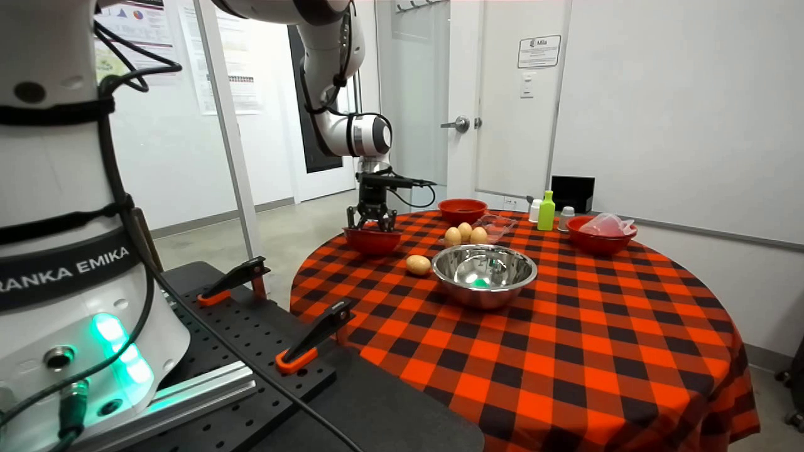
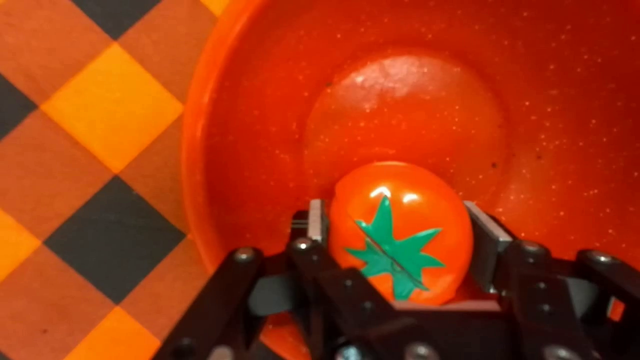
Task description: Remove the tomato from the red bowl and put it on the table
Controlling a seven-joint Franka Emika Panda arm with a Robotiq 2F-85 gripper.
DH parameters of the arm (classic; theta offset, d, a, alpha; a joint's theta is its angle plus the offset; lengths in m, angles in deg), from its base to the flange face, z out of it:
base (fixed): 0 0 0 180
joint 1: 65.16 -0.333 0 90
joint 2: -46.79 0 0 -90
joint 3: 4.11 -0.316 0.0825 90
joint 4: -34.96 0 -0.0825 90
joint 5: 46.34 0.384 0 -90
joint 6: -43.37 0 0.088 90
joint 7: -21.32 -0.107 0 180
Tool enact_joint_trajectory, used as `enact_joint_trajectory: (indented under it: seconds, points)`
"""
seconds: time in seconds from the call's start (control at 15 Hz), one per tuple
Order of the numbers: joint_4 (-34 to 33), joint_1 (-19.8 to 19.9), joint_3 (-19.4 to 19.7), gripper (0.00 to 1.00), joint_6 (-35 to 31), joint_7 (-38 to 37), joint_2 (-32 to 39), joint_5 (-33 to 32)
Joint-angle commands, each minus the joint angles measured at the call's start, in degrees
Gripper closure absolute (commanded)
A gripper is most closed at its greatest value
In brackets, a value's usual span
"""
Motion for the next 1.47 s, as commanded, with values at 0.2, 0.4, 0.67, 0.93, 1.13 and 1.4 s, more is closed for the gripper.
enact_joint_trajectory:
  seconds: [0.2, 0.4, 0.67, 0.93, 1.13, 1.4]
  points:
    - [2.22, 1.34, -0.28, 0.62, 0.94, -1.42, -3.70, 1.48]
    - [4.65, 1.64, -0.07, 0.62, 1.06, -3.42, -7.60, 1.64]
    - [8.83, 1.54, 0.03, 0.62, 2.65, -6.74, -14.17, 2.03]
    - [17.79, 2.42, -0.03, 0.62, 4.74, -13.01, -23.86, 5.03]
    - [26.54, 2.71, 0.34, 0.62, 5.86, -19.86, -31.74, 8.30]
    - [38.88, 3.26, 0.50, 0.62, 5.03, -27.85, -39.75, 13.83]
